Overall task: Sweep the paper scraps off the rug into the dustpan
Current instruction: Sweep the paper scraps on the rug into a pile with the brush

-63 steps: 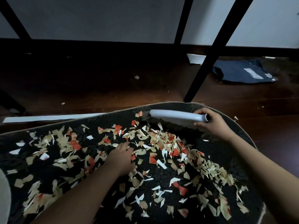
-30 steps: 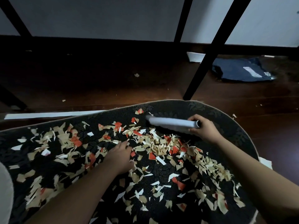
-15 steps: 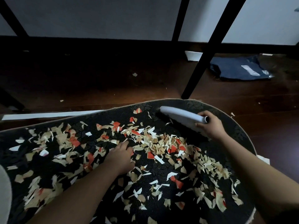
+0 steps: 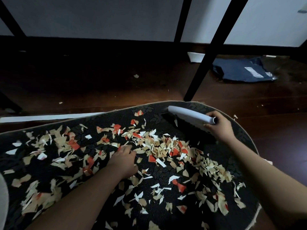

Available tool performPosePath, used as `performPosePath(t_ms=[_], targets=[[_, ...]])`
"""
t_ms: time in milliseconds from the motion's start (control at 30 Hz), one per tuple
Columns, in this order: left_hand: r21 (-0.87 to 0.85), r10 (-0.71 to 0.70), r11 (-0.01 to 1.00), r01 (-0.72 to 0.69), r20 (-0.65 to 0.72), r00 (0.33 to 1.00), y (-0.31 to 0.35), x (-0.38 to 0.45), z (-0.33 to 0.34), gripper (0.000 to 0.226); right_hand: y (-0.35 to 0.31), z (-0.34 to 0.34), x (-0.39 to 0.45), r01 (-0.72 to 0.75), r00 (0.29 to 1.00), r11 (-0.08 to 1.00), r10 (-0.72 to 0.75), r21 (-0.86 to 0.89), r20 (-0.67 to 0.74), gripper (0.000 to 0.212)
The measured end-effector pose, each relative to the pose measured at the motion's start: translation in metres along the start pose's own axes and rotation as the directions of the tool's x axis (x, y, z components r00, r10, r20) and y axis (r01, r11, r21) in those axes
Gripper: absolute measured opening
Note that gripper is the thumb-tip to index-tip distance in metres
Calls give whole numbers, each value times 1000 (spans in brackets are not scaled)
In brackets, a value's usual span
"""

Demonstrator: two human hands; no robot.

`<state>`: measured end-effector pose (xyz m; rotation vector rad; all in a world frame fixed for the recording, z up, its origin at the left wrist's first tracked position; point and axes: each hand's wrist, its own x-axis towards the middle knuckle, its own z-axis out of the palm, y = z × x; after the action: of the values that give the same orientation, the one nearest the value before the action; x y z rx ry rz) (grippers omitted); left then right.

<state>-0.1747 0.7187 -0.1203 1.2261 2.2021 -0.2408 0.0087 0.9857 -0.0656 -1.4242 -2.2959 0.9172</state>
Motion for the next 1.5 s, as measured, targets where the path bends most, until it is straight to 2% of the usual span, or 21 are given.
performPosePath(t_ms=[67, 200, 267, 367, 500, 633, 767, 867, 967, 1033, 1100, 1200, 1300, 1367, 1433, 1500], targets=[[-6, -8, 1000, 8, 8, 1000, 1, -1, 2, 70, -2, 11, -4, -61, 998, 998, 61, 31, -2, 28], [-2, -19, 1000, 19, 16, 1000, 0, -3, 6, 71, -6, 25, -21, 39, 985, 999, -39, 2, 169, 25], [-3, -21, 1000, 21, 21, 1000, 1, -4, 7, 70, -5, 20, -25, 60, 978, 998, -61, 13, 199, 27], [-5, -21, 1000, 21, 38, 999, 4, -7, 6, 71, -5, -4, -23, 57, 987, 998, -62, 41, 150, 28], [12, 3, 1000, -4, 79, 997, 7, -7, 6, 72, 3, -36, -15, 29, 1000, 995, -29, 93, -3, 31], [21, 49, 999, -50, 71, 996, 18, -5, 7, 70, 28, -47, -15, -71, 992, 997, 75, 44, -100, 30], [21, 65, 998, -67, 68, 996, 27, -2, 8, 69, 50, -31, -31, -183, 983, 980, 185, 82, -17, 28], [23, 69, 997, -71, 78, 995, 34, 0, 10, 70, 50, -19, -39, -121, 989, 991, 115, 54, 97, 27], [41, 81, 996, -84, 83, 993, 43, 0, 11, 72, 43, -21, -42, -67, 990, 996, 59, 60, 132, 27], [53, 96, 994, -100, 85, 992, 52, -1, 11, 73, 38, -30, -45, -60, 990, 989, 42, 138, 135, 26], [64, 100, 992, -106, 98, 990, 61, -3, 13, 74, 34, -40, -46, -37, 997, 983, 25, 179, 67, 26], [88, 115, 988, -125, 116, 987, 70, -7, 20, 72, 35, -50, -46, -51, 994, 992, 61, 114, -85, 27], [84, 126, 987, -136, 117, 985, 76, -13, 27, 70, 51, -55, -50, -134, 980, 990, 138, 37, -143, 31], [85, 132, 986, -142, 118, 984, 78, -17, 31, 70, 61, -52, -56, -185, 975, 982, 177, -47, -136, 30], [82, 130, 987, -140, 117, 985, 79, -18, 34, 69, 63, -44, -62, -214, 975, 976, 211, -40, -76, 30], [78, 125, 988, -134, 120, 985, 79, -19, 36, 69, 59, -33, -69, -171, 985, 984, 172, -44, 11, 31]])
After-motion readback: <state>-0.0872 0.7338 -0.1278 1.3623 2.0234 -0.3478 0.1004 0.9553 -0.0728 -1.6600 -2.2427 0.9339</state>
